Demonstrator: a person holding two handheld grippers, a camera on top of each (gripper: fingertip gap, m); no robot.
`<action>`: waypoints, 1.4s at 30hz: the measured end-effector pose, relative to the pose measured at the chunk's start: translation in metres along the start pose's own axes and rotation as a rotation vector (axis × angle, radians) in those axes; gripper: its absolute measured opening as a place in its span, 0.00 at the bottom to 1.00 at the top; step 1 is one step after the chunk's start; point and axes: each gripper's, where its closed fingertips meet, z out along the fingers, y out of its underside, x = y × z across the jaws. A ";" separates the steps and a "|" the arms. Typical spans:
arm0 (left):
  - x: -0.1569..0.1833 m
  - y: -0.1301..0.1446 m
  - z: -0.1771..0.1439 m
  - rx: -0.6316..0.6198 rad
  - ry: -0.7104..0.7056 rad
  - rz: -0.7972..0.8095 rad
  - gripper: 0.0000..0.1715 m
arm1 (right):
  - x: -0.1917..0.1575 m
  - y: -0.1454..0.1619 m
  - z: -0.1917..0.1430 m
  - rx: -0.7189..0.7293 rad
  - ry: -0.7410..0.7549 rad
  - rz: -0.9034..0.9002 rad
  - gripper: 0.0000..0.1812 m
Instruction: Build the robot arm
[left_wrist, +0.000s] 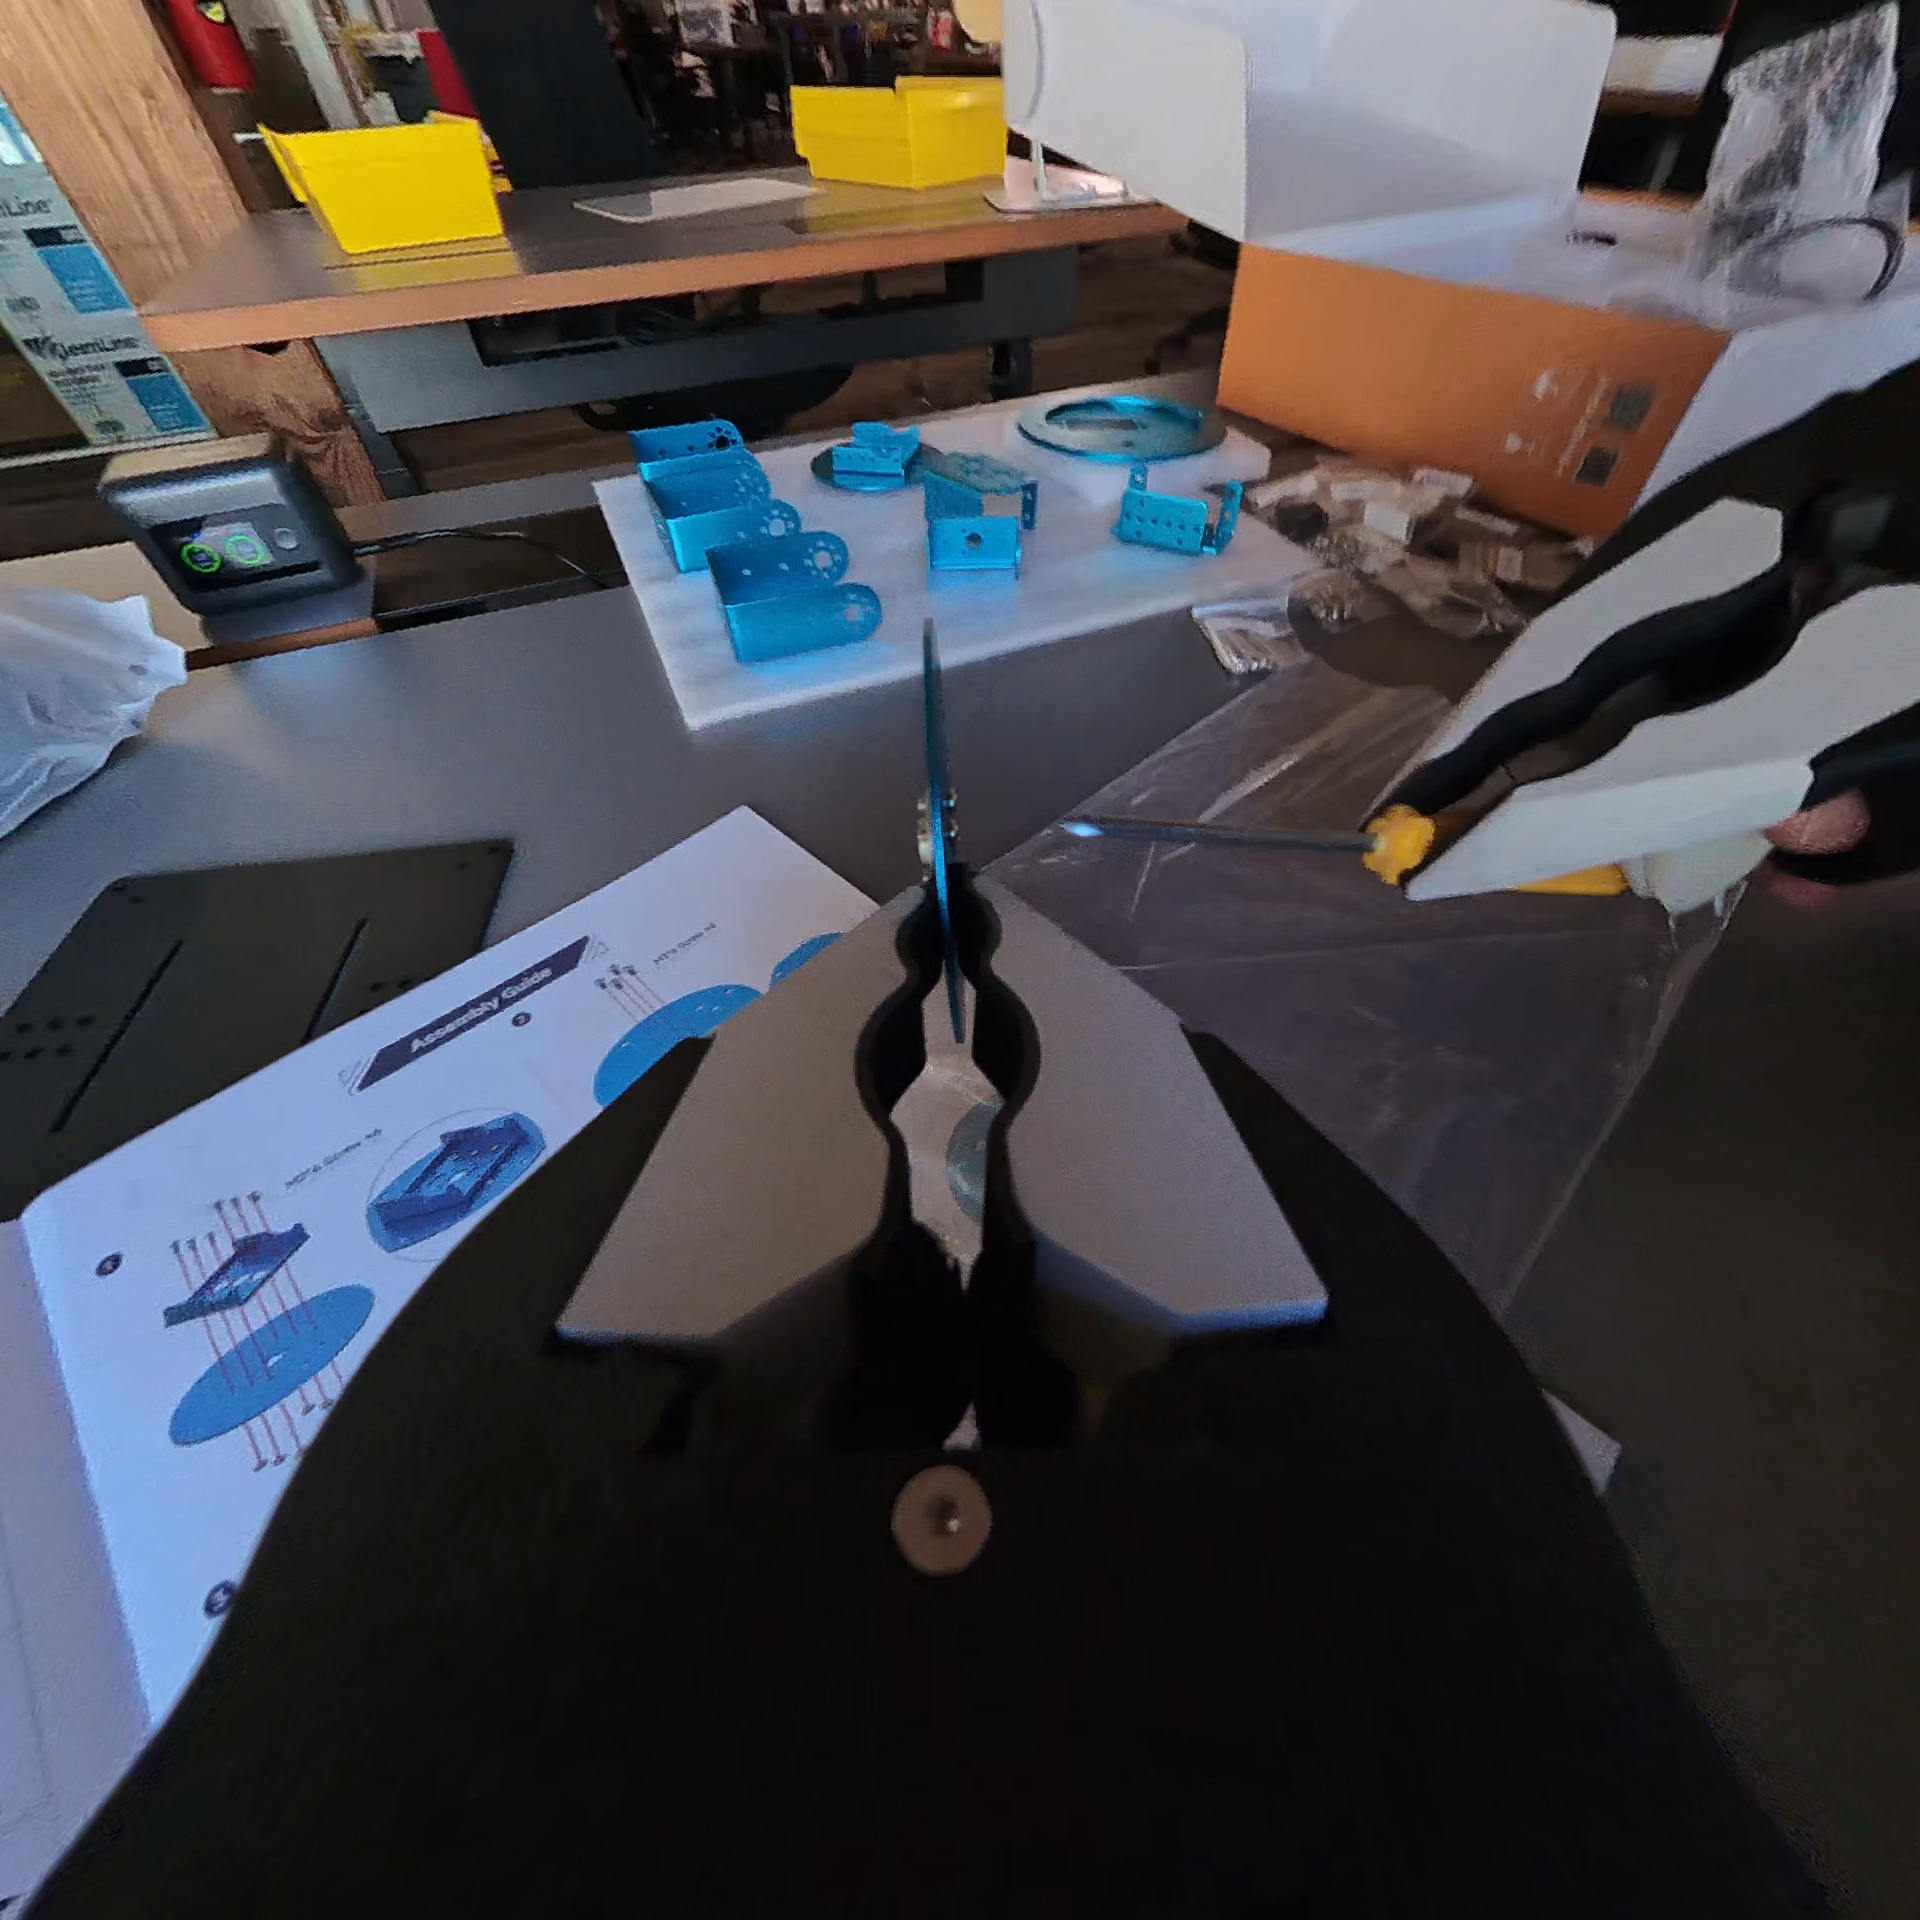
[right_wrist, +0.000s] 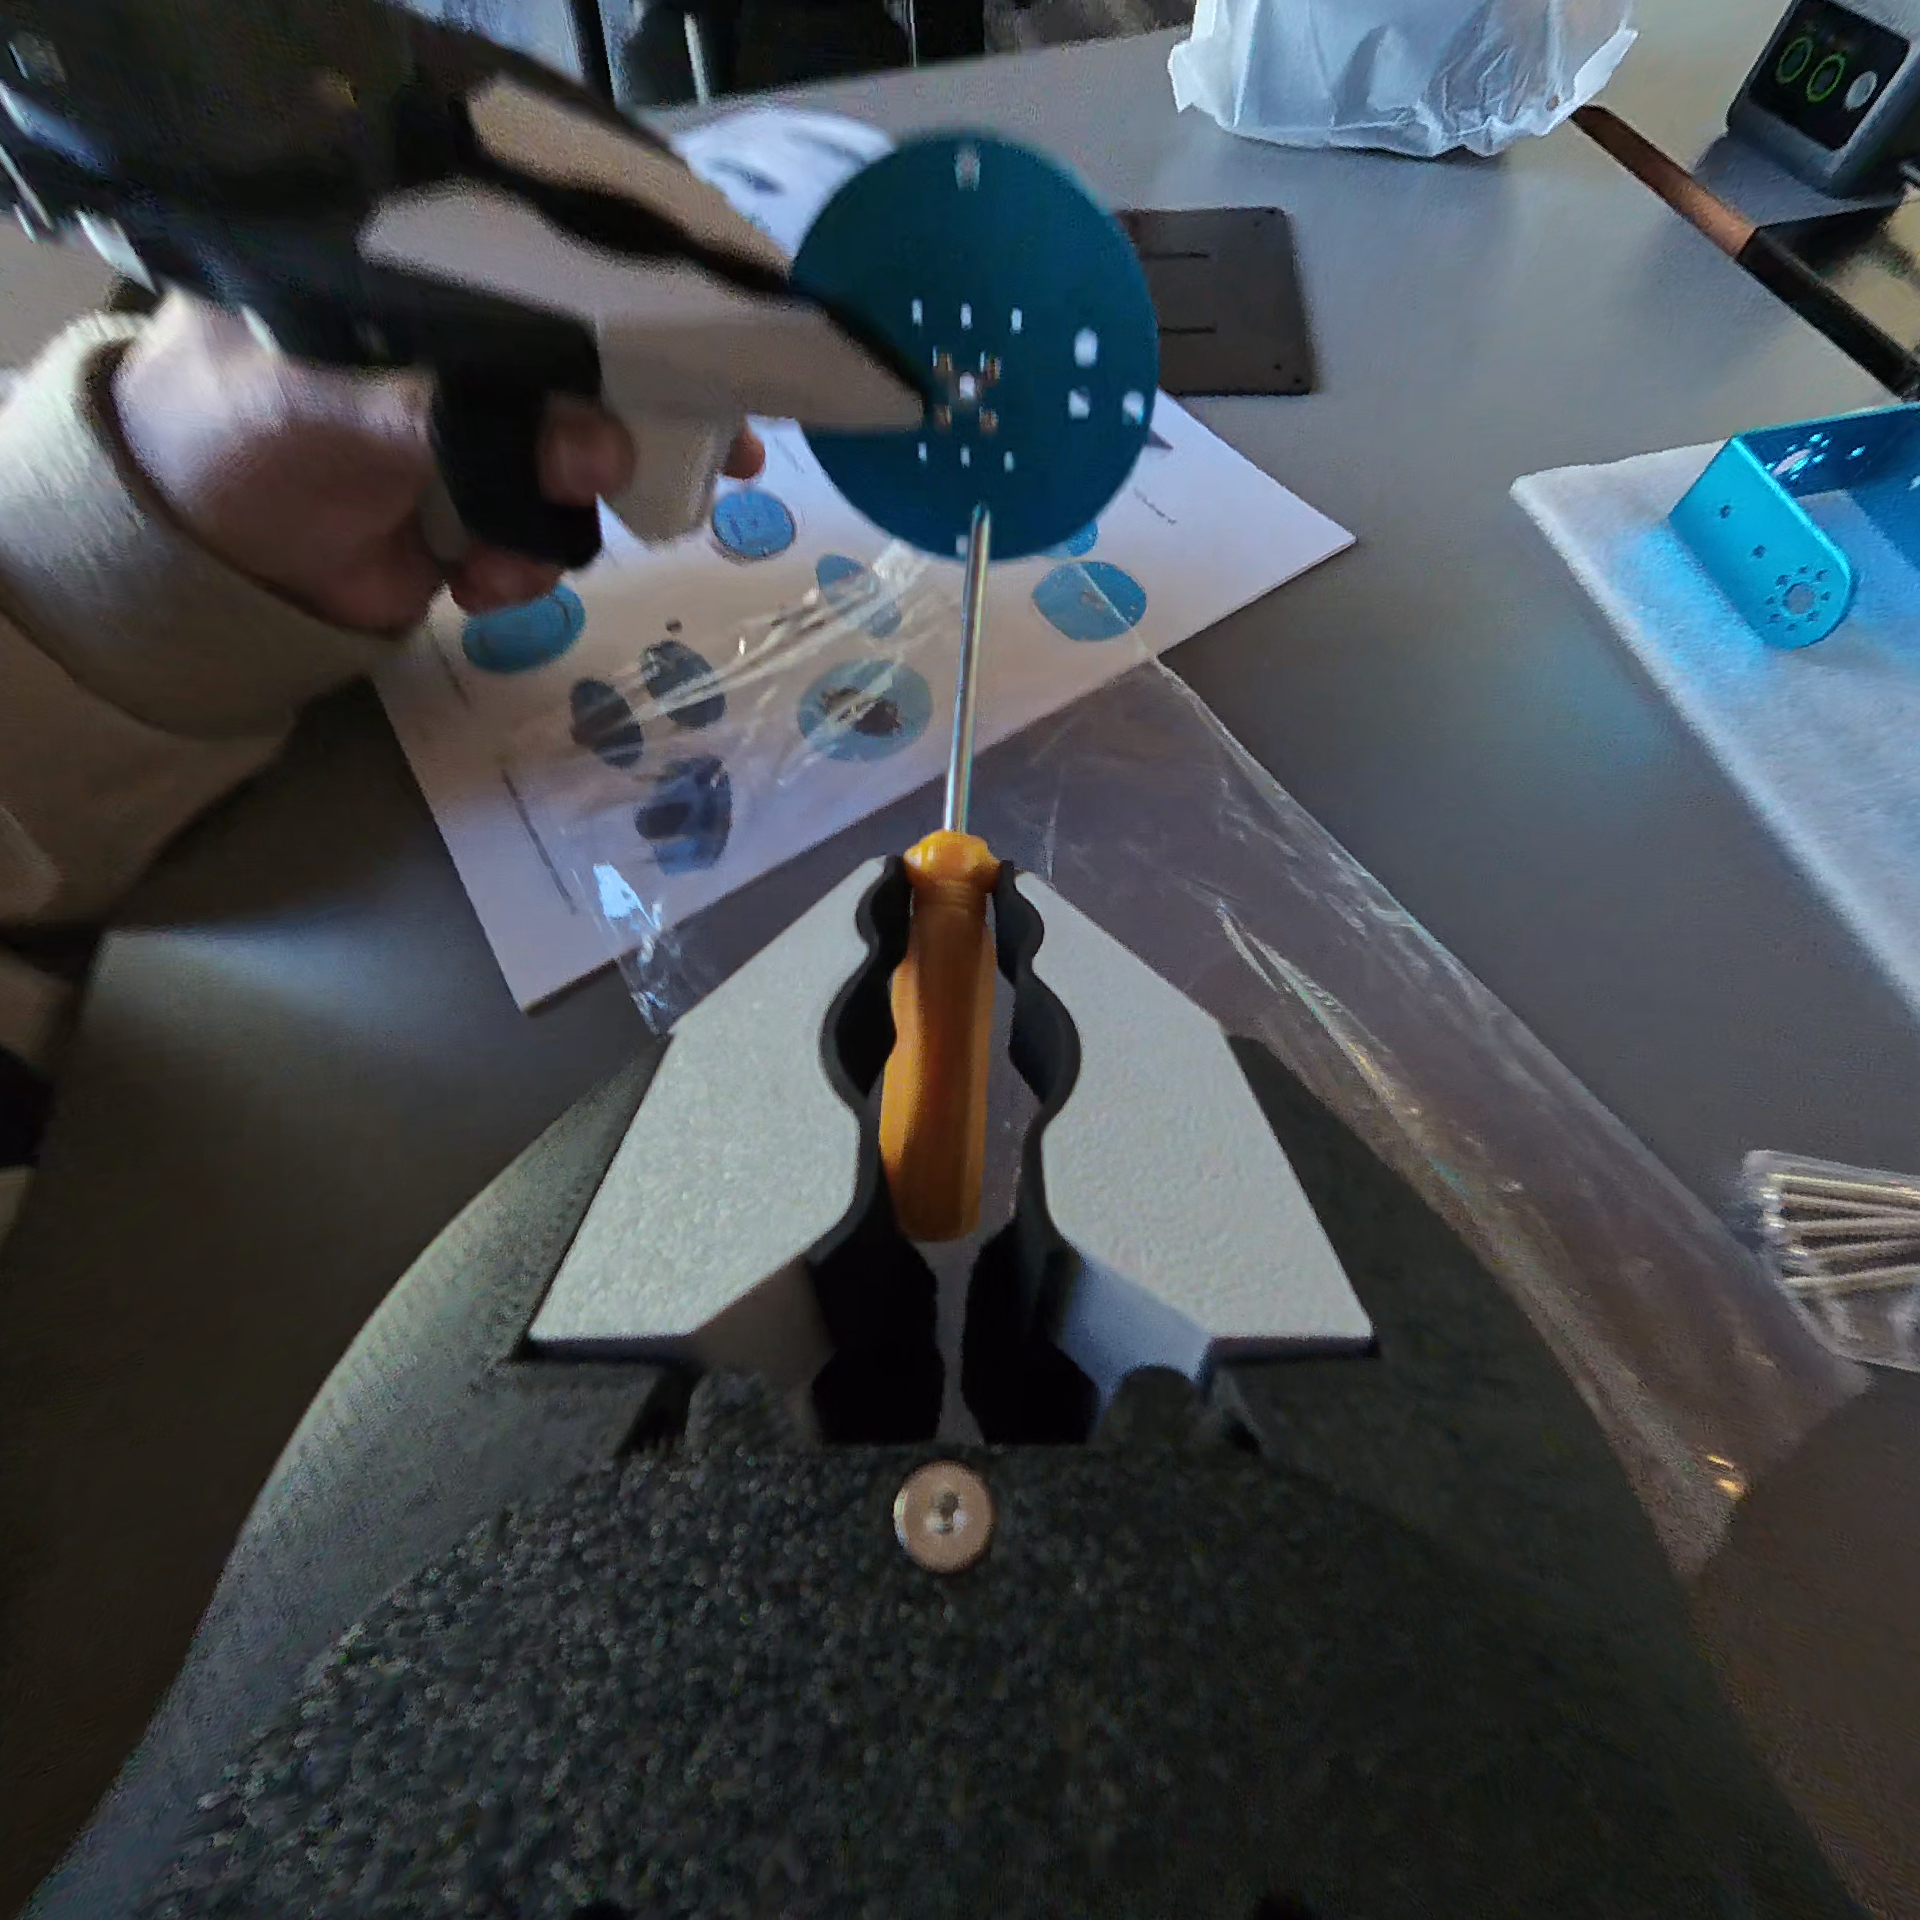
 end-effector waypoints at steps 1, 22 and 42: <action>0.004 0.000 0.002 -0.006 0.005 0.017 0.01 | 0.000 -0.002 0.001 0.014 -0.008 0.034 0.09; 0.019 0.001 0.008 -0.018 0.029 0.069 0.01 | 0.002 -0.003 0.002 -0.002 0.008 0.062 0.09; 0.015 0.011 0.013 -0.118 -0.141 0.439 0.00 | 0.015 0.014 0.022 -0.057 0.095 0.024 0.09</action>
